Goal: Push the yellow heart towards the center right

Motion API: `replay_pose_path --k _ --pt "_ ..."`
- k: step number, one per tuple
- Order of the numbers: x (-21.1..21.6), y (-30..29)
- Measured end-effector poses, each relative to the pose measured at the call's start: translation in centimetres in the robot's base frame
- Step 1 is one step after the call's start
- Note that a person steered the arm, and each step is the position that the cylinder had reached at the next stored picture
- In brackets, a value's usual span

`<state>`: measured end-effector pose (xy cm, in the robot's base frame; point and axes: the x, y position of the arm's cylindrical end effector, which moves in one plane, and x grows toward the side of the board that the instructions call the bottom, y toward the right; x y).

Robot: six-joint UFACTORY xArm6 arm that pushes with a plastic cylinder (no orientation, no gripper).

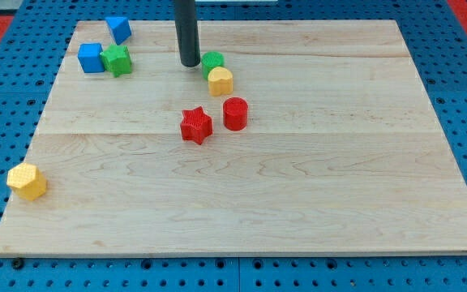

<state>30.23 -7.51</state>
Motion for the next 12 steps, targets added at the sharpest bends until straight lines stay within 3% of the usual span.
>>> replay_pose_path --k 2,4,5,6,7,8,9,12 --pt "1.8 7.0" --pt "3.6 -1.7" --pt "6.7 1.3" --pt "6.7 10.5" --pt "5.9 13.4" --pt "5.0 10.6" --pt "3.7 11.7" --pt "2.7 23.2"
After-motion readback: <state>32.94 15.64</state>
